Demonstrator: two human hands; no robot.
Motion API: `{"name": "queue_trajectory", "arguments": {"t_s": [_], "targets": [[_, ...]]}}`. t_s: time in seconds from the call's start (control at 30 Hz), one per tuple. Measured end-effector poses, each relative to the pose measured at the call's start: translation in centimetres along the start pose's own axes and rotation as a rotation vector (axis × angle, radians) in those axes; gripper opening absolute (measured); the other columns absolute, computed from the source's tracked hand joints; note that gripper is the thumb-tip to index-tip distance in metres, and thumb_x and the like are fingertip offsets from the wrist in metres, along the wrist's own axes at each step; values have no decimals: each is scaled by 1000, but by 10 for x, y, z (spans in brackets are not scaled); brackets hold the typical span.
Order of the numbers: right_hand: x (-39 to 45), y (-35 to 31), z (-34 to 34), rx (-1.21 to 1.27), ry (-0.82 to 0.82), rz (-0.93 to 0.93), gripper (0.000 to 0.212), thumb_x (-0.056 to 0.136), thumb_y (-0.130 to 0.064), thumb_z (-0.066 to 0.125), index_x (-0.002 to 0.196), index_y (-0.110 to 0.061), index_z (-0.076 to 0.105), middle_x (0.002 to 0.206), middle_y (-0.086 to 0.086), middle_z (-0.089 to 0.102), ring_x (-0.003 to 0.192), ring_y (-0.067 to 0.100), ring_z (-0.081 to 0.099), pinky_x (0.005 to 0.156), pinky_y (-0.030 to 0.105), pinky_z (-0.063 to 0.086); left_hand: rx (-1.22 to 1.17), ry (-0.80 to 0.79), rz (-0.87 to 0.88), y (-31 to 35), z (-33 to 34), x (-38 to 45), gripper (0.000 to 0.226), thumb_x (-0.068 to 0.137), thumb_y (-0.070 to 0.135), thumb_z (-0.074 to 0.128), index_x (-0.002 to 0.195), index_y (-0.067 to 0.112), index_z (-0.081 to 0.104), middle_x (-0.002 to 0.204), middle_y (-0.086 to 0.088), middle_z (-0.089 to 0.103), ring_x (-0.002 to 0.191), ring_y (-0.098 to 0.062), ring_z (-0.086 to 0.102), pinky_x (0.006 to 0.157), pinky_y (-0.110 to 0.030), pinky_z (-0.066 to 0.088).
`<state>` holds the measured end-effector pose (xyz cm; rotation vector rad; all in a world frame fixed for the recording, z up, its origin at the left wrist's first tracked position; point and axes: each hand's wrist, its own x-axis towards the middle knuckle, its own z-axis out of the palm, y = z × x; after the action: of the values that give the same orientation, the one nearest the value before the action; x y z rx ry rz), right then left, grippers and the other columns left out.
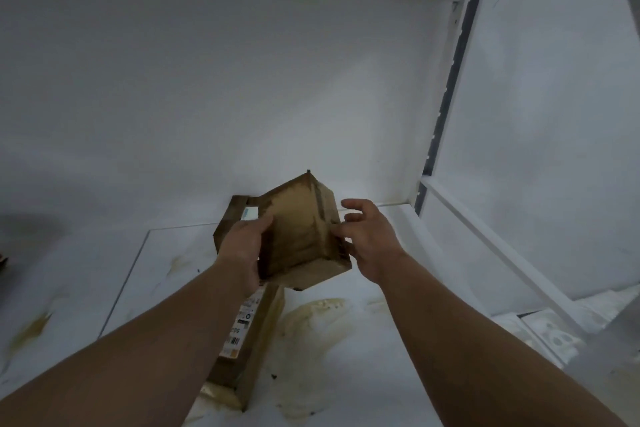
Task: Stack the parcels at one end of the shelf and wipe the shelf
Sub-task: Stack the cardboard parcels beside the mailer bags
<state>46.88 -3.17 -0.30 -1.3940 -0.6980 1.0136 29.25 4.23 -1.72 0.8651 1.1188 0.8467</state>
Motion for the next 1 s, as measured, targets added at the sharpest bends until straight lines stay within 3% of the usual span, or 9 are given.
{"name": "queue_trajectory", "arguments": {"t_s": [0.13,0.27,0.37,0.5,0.6,0.7,0.8,0.9,1.0], "targets": [[-13,-2,18,146,-139,79,54,79,6,72,127,-5,51,114,16,62,103,31,64,92,42,54,-49,5,-20,7,-26,-11,42,80,31,64,120,20,60,119,-13,65,106,-41,61,89,-59,50],[-26,-3,38,156,-214,17,43,83,11,63,121,-7,59,116,16,67,105,31,65,83,40,55,-133,11,-32,11,-48,-21,40,79,30,61,117,21,63,119,-12,65,107,-39,61,87,-57,51],[-30,-7,54,8,-175,-37,43,85,11,56,119,-16,60,115,8,66,107,25,62,85,37,54,-110,5,82,19,-62,-31,26,94,18,53,117,24,62,114,-6,65,102,-26,60,73,-38,53],[-39,-8,89,-291,16,-74,47,85,-4,57,122,-32,61,109,0,62,98,18,58,82,32,50,11,-5,253,35,-91,-40,24,94,6,55,112,21,60,111,-8,66,90,-23,61,71,-35,51],[-47,-7,119,-104,16,-9,50,89,-5,48,130,-33,54,97,3,67,81,20,60,72,31,49,127,-1,358,46,-109,-50,22,91,6,59,99,26,58,114,-2,63,97,-23,60,73,-39,51],[-61,-2,152,179,-75,104,35,95,-31,53,128,-22,55,112,10,67,92,26,64,77,36,52,253,16,442,55,-133,-62,17,91,18,63,99,30,54,113,2,59,94,-22,60,61,-34,54],[-78,6,180,270,-180,155,54,88,-62,53,126,-25,56,121,10,64,106,32,64,82,43,56,323,-4,481,63,-159,-73,8,93,31,60,98,25,57,107,1,64,93,-25,63,67,-38,58],[-88,11,201,294,-233,140,63,81,-70,53,128,-28,55,122,6,64,110,32,63,84,48,55,350,22,491,71,-181,-82,18,99,34,47,98,20,58,101,-1,67,88,-24,65,62,-33,56],[-93,14,219,355,-275,180,67,78,-76,51,122,-27,62,120,4,67,114,28,61,103,59,40,336,35,499,75,-207,-83,18,97,19,48,101,30,62,102,5,70,90,-21,68,64,-35,59]]}}
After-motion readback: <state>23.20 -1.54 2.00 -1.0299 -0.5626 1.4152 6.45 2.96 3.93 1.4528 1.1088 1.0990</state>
